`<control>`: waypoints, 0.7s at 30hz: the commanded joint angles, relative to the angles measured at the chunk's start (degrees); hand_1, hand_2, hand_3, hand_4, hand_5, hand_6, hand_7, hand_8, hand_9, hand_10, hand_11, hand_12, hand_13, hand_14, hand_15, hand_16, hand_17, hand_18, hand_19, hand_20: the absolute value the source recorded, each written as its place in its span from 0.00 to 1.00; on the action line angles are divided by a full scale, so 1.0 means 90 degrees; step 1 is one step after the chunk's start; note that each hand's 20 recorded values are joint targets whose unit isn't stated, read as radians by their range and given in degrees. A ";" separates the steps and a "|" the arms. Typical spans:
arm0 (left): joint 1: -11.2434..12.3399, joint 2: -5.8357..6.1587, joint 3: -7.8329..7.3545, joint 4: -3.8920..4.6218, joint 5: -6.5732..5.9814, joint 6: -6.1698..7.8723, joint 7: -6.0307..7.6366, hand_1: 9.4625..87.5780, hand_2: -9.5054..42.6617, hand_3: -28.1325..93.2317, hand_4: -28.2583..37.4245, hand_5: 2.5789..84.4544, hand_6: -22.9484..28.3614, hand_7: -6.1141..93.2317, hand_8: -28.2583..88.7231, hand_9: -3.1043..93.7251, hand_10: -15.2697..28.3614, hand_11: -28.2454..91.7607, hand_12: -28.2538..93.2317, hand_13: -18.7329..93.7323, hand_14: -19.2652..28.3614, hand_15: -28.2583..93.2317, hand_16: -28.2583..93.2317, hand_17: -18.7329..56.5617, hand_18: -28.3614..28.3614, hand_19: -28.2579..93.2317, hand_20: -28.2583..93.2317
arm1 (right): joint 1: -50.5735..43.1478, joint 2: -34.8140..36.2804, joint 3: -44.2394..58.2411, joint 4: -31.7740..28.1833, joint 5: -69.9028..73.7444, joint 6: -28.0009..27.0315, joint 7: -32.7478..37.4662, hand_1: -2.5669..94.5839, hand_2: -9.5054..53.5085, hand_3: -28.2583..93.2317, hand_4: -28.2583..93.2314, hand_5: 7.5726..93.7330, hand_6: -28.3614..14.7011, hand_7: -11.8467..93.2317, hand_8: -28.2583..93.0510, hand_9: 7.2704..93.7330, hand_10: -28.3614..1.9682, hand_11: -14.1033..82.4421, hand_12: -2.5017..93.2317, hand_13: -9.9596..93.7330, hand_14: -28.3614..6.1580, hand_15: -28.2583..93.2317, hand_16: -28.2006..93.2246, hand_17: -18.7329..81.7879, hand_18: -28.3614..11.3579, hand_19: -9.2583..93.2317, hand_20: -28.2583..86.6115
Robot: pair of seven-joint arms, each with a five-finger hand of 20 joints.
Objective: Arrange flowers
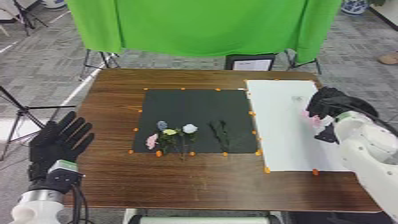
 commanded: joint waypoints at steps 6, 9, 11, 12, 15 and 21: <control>0.0074 -0.0060 -0.0017 0.0001 0.0063 -0.0017 -0.0133 0.22 0.38 0.85 0.01 0.47 0.64 0.20 0.17 0.39 0.73 0.40 0.34 0.38 0.75 0.53 0.19 0.14 0.79 0.54 0.31 | 0.0088 0.0093 0.0183 -0.0156 -0.0263 -0.0783 0.0257 0.58 0.00 0.82 0.00 0.69 0.76 0.42 0.16 0.77 0.75 0.26 0.29 0.73 0.72 0.44 0.55 0.49 0.31 0.74 0.55; 0.0091 -0.0060 -0.0024 0.0005 0.0064 -0.0031 -0.0144 0.22 0.38 0.85 0.01 0.47 0.64 0.20 0.17 0.39 0.73 0.40 0.34 0.38 0.75 0.53 0.19 0.14 0.79 0.54 0.31 | 0.0039 0.0033 0.0274 -0.0072 -0.0194 -0.1043 0.0194 0.50 0.00 0.88 0.00 0.52 0.74 0.34 0.10 0.55 0.67 0.27 0.17 0.64 0.60 0.52 0.42 0.48 0.28 0.76 0.53; 0.0092 -0.0022 -0.0024 0.0010 0.0044 -0.0015 -0.0134 0.22 0.38 0.85 0.01 0.47 0.64 0.20 0.17 0.39 0.73 0.40 0.34 0.38 0.75 0.53 0.19 0.14 0.79 0.54 0.31 | 0.0040 0.0003 0.0272 -0.0003 -0.0192 -0.1112 0.0233 0.49 0.00 0.89 0.00 0.45 0.73 0.33 0.09 0.48 0.68 0.25 0.16 0.62 0.60 0.53 0.40 0.47 0.27 0.77 0.54; 0.0106 -0.0039 -0.0033 0.0002 0.0045 -0.0009 -0.0143 0.22 0.38 0.85 0.01 0.47 0.64 0.20 0.17 0.39 0.73 0.40 0.34 0.38 0.75 0.53 0.19 0.14 0.79 0.54 0.31 | 0.0049 -0.0016 0.0263 0.0041 -0.0201 -0.1161 0.0251 0.49 0.00 0.88 0.00 0.44 0.73 0.33 0.09 0.46 0.69 0.25 0.16 0.61 0.59 0.53 0.40 0.47 0.26 0.77 0.54; 0.0083 -0.0033 -0.0035 0.0017 0.0064 -0.0024 -0.0193 0.22 0.38 0.85 0.01 0.47 0.64 0.20 0.17 0.39 0.73 0.40 0.34 0.38 0.75 0.53 0.19 0.14 0.79 0.54 0.31 | 0.0092 -0.0016 0.0200 0.0203 -0.0081 -0.1320 0.0331 0.49 0.00 0.88 0.00 0.43 0.73 0.33 0.09 0.45 0.70 0.25 0.15 0.61 0.59 0.53 0.40 0.47 0.26 0.78 0.54; 0.0063 -0.0062 -0.0003 0.0008 0.0075 -0.0017 -0.0218 0.22 0.39 0.85 0.01 0.47 0.64 0.20 0.17 0.39 0.73 0.41 0.34 0.38 0.75 0.52 0.19 0.14 0.79 0.54 0.31 | 0.0521 0.0023 -0.0424 0.0742 0.0090 -0.1356 0.0282 0.51 0.00 0.84 0.00 0.42 0.73 0.34 0.09 0.45 0.72 0.26 0.13 0.62 0.59 0.54 0.38 0.48 0.26 0.79 0.54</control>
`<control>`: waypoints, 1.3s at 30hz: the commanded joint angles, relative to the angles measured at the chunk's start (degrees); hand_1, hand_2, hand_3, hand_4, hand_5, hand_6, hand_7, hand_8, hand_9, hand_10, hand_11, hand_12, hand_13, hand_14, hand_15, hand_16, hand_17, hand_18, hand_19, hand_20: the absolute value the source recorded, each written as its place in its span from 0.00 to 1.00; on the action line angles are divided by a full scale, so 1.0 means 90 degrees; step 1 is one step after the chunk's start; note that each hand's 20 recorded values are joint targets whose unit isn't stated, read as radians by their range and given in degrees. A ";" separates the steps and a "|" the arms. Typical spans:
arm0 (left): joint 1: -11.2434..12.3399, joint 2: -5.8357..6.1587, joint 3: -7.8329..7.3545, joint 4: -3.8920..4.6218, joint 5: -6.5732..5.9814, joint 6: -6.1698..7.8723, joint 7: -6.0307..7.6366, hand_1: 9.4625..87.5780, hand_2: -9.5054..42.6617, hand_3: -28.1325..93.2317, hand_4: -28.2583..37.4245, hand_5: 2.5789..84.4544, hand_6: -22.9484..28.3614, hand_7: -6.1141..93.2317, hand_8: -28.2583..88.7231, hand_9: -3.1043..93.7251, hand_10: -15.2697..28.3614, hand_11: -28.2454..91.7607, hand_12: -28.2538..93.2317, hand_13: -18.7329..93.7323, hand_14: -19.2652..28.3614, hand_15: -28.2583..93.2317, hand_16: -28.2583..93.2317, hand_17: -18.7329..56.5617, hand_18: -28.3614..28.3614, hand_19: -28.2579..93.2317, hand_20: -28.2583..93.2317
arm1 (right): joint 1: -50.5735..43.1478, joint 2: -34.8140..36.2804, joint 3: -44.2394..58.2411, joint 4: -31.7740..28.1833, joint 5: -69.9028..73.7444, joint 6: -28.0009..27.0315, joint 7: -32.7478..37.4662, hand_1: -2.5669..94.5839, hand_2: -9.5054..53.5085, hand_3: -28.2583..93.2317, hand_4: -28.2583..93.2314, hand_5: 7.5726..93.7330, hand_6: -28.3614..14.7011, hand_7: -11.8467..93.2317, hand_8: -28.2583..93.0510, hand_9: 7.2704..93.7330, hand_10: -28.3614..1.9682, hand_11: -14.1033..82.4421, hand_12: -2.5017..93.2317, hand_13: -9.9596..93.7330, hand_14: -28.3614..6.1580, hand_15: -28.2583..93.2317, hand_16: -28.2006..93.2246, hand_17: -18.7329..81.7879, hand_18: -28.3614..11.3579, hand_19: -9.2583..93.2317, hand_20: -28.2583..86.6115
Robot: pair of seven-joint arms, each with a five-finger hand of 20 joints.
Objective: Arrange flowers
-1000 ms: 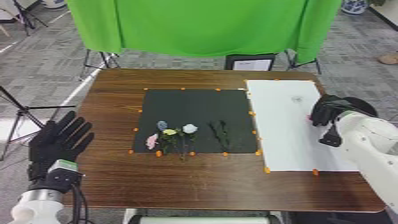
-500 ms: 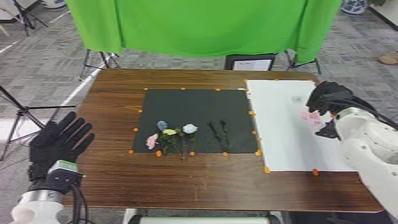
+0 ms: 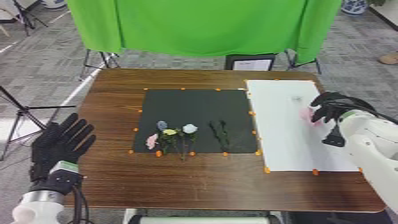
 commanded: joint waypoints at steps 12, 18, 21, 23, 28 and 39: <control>0.0009 -0.0027 0.0122 0.0010 0.0012 0.0023 0.0028 0.22 0.39 0.85 0.01 0.47 0.64 0.20 0.17 0.39 0.73 0.41 0.34 0.38 0.75 0.53 0.19 0.14 0.79 0.54 0.31 | 0.0245 -0.0018 -0.0760 0.0509 0.0062 0.0403 -0.0266 0.63 0.10 0.72 0.00 0.72 0.81 0.42 0.17 0.79 0.81 0.22 0.26 0.76 0.73 0.44 0.54 0.50 0.30 0.77 0.56; 0.0062 0.0025 0.0099 -0.0018 -0.0025 0.0016 0.0093 0.22 0.39 0.86 0.01 0.47 0.64 0.20 0.17 0.39 0.73 0.41 0.34 0.38 0.75 0.53 0.19 0.14 0.79 0.54 0.31 | -0.0049 0.0111 -0.0470 -0.0036 0.0062 0.0639 -0.0291 0.63 0.10 0.73 0.00 0.75 0.80 0.42 0.18 0.82 0.82 0.20 0.28 0.77 0.73 0.43 0.55 0.50 0.30 0.77 0.56; 0.0104 0.0017 0.0046 -0.0032 0.0032 0.0005 0.0055 0.22 0.39 0.85 0.01 0.47 0.64 0.20 0.17 0.39 0.73 0.41 0.34 0.38 0.75 0.53 0.19 0.14 0.79 0.54 0.31 | -0.0180 0.0176 -0.0394 -0.0518 0.0006 0.0838 -0.0356 0.62 0.10 0.74 0.00 0.76 0.80 0.41 0.18 0.82 0.81 0.20 0.28 0.78 0.73 0.43 0.55 0.50 0.29 0.77 0.56; 0.0204 0.0014 -0.0014 -0.0068 0.0129 0.0055 0.0065 0.22 0.39 0.85 0.01 0.47 0.64 0.20 0.17 0.39 0.73 0.41 0.34 0.38 0.75 0.53 0.19 0.14 0.79 0.54 0.31 | -0.0010 0.0115 -0.0497 -0.0751 0.0007 0.0622 -0.0585 0.62 0.09 0.75 0.00 0.76 0.79 0.41 0.18 0.82 0.81 0.20 0.28 0.78 0.73 0.43 0.55 0.50 0.29 0.77 0.56; 0.0240 -0.0030 -0.0055 -0.0075 0.0136 0.0037 0.0012 0.22 0.39 0.85 0.01 0.47 0.64 0.20 0.17 0.39 0.73 0.41 0.34 0.38 0.75 0.53 0.19 0.14 0.79 0.54 0.31 | 0.0689 -0.0286 -0.1112 -0.1187 0.0099 0.0194 -0.1003 0.61 0.10 0.76 0.00 0.76 0.79 0.40 0.18 0.81 0.78 0.21 0.27 0.78 0.72 0.43 0.55 0.50 0.29 0.77 0.56; 0.0204 -0.0038 -0.0156 0.0018 0.0772 -0.0263 -0.0398 0.22 0.39 0.85 0.01 0.46 0.64 0.19 0.17 0.38 0.73 0.40 0.34 0.37 0.76 0.52 0.19 0.14 0.79 0.54 0.31 | 0.1985 -0.1889 -0.2372 -0.0416 0.0299 -0.0785 -0.1282 0.58 0.12 0.78 0.00 0.73 0.76 0.40 0.19 0.77 0.72 0.25 0.24 0.76 0.67 0.45 0.52 0.49 0.28 0.77 0.56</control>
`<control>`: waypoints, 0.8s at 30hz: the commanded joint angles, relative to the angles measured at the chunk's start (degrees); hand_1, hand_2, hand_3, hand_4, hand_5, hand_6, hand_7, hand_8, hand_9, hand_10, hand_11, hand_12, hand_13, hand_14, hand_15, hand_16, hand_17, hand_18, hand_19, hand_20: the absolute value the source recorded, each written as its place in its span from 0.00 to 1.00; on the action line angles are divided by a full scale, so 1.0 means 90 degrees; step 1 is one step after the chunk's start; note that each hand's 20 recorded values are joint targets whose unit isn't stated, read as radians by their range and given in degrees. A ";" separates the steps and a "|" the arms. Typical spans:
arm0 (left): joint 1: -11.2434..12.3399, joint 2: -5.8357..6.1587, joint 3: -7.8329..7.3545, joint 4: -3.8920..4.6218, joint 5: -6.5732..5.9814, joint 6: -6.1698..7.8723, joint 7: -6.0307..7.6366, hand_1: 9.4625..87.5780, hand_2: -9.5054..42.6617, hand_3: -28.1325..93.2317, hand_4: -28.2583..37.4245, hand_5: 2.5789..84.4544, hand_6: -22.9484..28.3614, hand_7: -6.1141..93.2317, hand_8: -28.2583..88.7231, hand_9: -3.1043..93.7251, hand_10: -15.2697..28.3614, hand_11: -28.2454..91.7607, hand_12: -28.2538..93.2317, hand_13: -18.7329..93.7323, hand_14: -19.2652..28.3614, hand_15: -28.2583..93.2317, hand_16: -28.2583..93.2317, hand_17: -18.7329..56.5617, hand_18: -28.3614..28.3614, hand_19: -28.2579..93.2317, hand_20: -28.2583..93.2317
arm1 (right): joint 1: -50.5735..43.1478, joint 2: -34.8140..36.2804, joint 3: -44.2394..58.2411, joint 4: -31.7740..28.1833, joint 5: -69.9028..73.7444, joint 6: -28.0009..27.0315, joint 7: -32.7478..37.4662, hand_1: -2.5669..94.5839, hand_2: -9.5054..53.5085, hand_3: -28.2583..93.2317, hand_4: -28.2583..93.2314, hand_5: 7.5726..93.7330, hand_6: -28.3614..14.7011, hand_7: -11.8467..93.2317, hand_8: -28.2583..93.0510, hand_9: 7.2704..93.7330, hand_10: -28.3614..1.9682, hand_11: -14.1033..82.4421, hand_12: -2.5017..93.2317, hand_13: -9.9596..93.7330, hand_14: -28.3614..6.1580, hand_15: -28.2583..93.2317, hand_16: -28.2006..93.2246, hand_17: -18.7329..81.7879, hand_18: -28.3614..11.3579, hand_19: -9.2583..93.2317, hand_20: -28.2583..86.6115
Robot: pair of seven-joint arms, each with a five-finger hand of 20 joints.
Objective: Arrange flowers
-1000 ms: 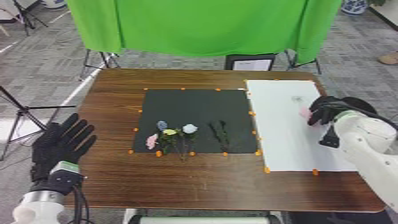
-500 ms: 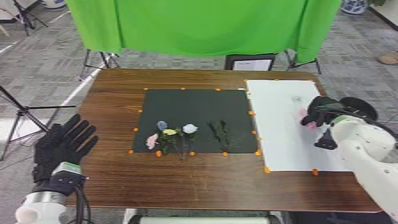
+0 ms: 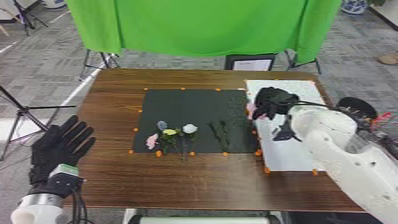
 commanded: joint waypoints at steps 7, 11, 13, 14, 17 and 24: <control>-0.0042 -0.0109 -0.0118 0.0038 0.0579 -0.0307 -0.0505 0.22 0.38 0.85 0.01 0.45 0.63 0.19 0.17 0.38 0.73 0.40 0.34 0.37 0.75 0.52 0.19 0.14 0.79 0.53 0.31 | 0.0759 -0.1371 -0.0734 0.0478 -0.0195 -0.1030 -0.0213 0.56 0.11 0.79 0.00 0.70 0.74 0.40 0.18 0.74 0.67 0.28 0.21 0.74 0.65 0.47 0.50 0.49 0.27 0.77 0.55; -0.0043 -0.0083 -0.0112 0.0079 0.0526 -0.0350 -0.0484 0.22 0.38 0.85 0.01 0.45 0.63 0.19 0.17 0.38 0.72 0.40 0.34 0.37 0.75 0.51 0.19 0.14 0.79 0.53 0.31 | 0.0782 -0.1438 -0.0762 0.0548 -0.0227 -0.1311 -0.0078 0.55 0.10 0.79 0.00 0.68 0.73 0.40 0.17 0.73 0.65 0.29 0.19 0.73 0.63 0.47 0.49 0.48 0.26 0.77 0.55; -0.0063 -0.0082 -0.0112 0.0089 0.0515 -0.0383 -0.0495 0.22 0.38 0.85 0.01 0.45 0.63 0.19 0.17 0.38 0.72 0.40 0.34 0.37 0.75 0.51 0.19 0.14 0.79 0.53 0.31 | 0.0763 -0.1441 -0.0746 0.0556 -0.0272 -0.1358 -0.0045 0.55 0.09 0.80 0.00 0.67 0.72 0.40 0.17 0.71 0.64 0.29 0.19 0.73 0.63 0.47 0.48 0.48 0.26 0.77 0.55; -0.0060 -0.0073 -0.0108 0.0086 0.0525 -0.0348 -0.0485 0.22 0.38 0.85 0.01 0.45 0.63 0.19 0.17 0.38 0.72 0.40 0.34 0.37 0.75 0.51 0.19 0.14 0.79 0.53 0.31 | 0.0743 -0.1454 -0.0726 0.0554 -0.0284 -0.1363 -0.0013 0.55 0.09 0.80 0.00 0.66 0.72 0.40 0.17 0.71 0.63 0.29 0.19 0.73 0.62 0.48 0.47 0.48 0.26 0.77 0.55; -0.0115 -0.0055 -0.0091 0.0097 0.0451 -0.0302 -0.0490 0.22 0.38 0.85 0.01 0.45 0.63 0.19 0.17 0.38 0.72 0.40 0.34 0.37 0.75 0.51 0.20 0.14 0.79 0.53 0.31 | 0.0723 -0.1422 -0.0707 0.0508 -0.0257 -0.1263 0.0034 0.53 0.07 0.82 0.00 0.65 0.71 0.39 0.17 0.69 0.63 0.29 0.18 0.72 0.61 0.49 0.45 0.48 0.26 0.77 0.54; -0.0052 -0.0091 -0.0160 0.0086 0.0446 -0.0373 -0.0521 0.22 0.38 0.85 0.01 0.45 0.63 0.19 0.17 0.37 0.73 0.39 0.34 0.37 0.75 0.51 0.20 0.14 0.79 0.53 0.31 | 0.0675 -0.1353 -0.0660 0.0393 -0.0258 -0.1248 0.0061 0.52 0.04 0.84 0.00 0.63 0.71 0.37 0.17 0.66 0.62 0.28 0.18 0.70 0.59 0.50 0.43 0.48 0.26 0.77 0.54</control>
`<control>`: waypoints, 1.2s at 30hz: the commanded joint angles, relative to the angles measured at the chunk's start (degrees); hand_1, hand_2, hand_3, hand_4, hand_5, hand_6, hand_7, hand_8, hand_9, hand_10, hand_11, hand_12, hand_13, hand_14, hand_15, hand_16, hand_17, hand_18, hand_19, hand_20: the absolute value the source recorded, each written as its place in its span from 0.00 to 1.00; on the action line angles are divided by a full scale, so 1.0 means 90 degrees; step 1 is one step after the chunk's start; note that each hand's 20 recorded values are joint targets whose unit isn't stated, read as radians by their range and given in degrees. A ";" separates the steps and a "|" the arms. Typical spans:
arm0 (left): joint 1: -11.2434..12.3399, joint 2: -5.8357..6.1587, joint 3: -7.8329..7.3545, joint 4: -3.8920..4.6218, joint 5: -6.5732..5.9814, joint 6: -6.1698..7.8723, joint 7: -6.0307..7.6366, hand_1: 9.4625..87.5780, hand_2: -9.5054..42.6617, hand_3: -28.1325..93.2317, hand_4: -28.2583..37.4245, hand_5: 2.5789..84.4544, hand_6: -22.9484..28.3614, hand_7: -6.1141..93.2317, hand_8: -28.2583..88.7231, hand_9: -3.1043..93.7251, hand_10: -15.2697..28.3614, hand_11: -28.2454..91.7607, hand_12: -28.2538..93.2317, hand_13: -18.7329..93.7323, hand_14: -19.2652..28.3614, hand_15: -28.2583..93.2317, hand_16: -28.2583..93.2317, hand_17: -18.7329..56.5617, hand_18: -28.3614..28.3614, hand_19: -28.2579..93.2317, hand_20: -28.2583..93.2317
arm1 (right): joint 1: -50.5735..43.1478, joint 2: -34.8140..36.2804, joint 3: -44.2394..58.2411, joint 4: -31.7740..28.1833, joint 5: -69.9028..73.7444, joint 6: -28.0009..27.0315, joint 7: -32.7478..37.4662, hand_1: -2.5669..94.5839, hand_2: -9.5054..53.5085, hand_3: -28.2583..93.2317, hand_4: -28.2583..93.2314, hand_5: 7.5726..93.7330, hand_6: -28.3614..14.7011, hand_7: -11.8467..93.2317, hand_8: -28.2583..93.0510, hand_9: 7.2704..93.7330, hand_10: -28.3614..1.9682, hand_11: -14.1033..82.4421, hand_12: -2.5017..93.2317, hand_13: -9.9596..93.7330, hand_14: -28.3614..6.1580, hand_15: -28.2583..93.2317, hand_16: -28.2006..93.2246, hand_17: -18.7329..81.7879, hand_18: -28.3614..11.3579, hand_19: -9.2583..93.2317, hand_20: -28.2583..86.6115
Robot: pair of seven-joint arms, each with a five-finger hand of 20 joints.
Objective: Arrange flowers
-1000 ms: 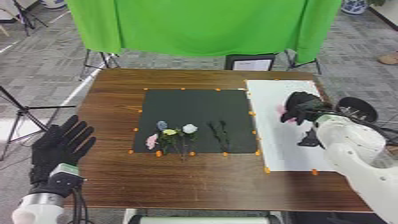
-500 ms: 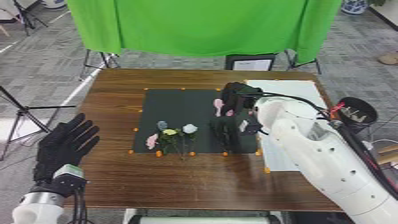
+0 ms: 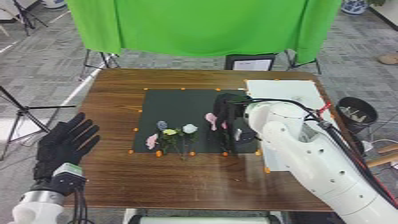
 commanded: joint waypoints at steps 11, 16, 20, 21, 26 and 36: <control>0.0134 -0.0092 -0.0137 0.0011 -0.0006 -0.0242 -0.0081 0.23 0.37 0.85 0.01 0.44 0.63 0.19 0.17 0.37 0.73 0.39 0.34 0.37 0.75 0.51 0.20 0.14 0.79 0.53 0.31 | -0.0097 0.0161 0.0087 -0.0319 -0.0058 0.0028 0.0099 0.50 0.00 0.88 0.00 0.62 0.72 0.33 0.12 0.64 0.62 0.28 0.18 0.69 0.59 0.51 0.41 0.48 0.26 0.77 0.53; 0.0157 -0.0103 -0.0181 0.0004 0.0016 -0.0297 -0.0129 0.23 0.36 0.85 0.01 0.43 0.63 0.19 0.17 0.36 0.73 0.39 0.34 0.36 0.75 0.51 0.20 0.14 0.79 0.53 0.31 | -0.0125 0.0143 0.0137 -0.0358 0.0001 0.0004 0.0128 0.47 0.00 0.89 0.00 0.60 0.70 0.33 0.10 0.63 0.62 0.28 0.17 0.69 0.58 0.51 0.41 0.48 0.26 0.77 0.52; 0.0169 -0.0085 -0.0177 0.0005 -0.0018 -0.0302 -0.0089 0.23 0.36 0.84 0.01 0.42 0.63 0.18 0.18 0.36 0.72 0.38 0.34 0.36 0.75 0.50 0.20 0.14 0.79 0.53 0.31 | -0.0084 0.0177 0.0089 -0.0357 0.0076 0.0099 0.0162 0.45 0.00 0.89 0.00 0.58 0.69 0.32 0.11 0.62 0.61 0.28 0.17 0.69 0.57 0.51 0.41 0.48 0.26 0.76 0.52; 0.0162 -0.0093 -0.0170 0.0005 -0.0012 -0.0308 -0.0103 0.23 0.36 0.84 0.01 0.42 0.63 0.18 0.18 0.36 0.72 0.38 0.35 0.36 0.75 0.50 0.20 0.14 0.79 0.53 0.31 | -0.0109 0.0171 0.0139 -0.0378 0.0082 0.0069 0.0175 0.45 0.00 0.89 0.00 0.58 0.68 0.32 0.11 0.61 0.61 0.28 0.17 0.69 0.57 0.51 0.41 0.48 0.26 0.76 0.52; 0.0187 -0.0127 -0.0145 -0.0020 -0.0035 -0.0267 -0.0056 0.23 0.36 0.84 0.01 0.41 0.63 0.18 0.18 0.35 0.72 0.38 0.35 0.36 0.75 0.50 0.20 0.14 0.79 0.53 0.31 | -0.0193 0.0321 0.0325 -0.0523 0.0198 0.0585 0.0316 0.44 0.00 0.89 0.00 0.56 0.67 0.31 0.11 0.60 0.58 0.27 0.17 0.68 0.56 0.51 0.40 0.48 0.26 0.76 0.52; -0.0083 -0.0200 0.0048 0.0134 0.0175 -0.0686 -0.0203 0.23 0.37 0.84 0.01 0.41 0.63 0.18 0.18 0.35 0.72 0.38 0.35 0.36 0.73 0.49 0.20 0.13 0.79 0.53 0.31 | -0.0155 0.1173 0.0920 -0.0170 -0.0239 0.1742 0.1099 0.42 0.00 0.89 0.00 0.54 0.65 0.30 0.11 0.56 0.52 0.27 0.17 0.64 0.51 0.52 0.40 0.47 0.25 0.76 0.51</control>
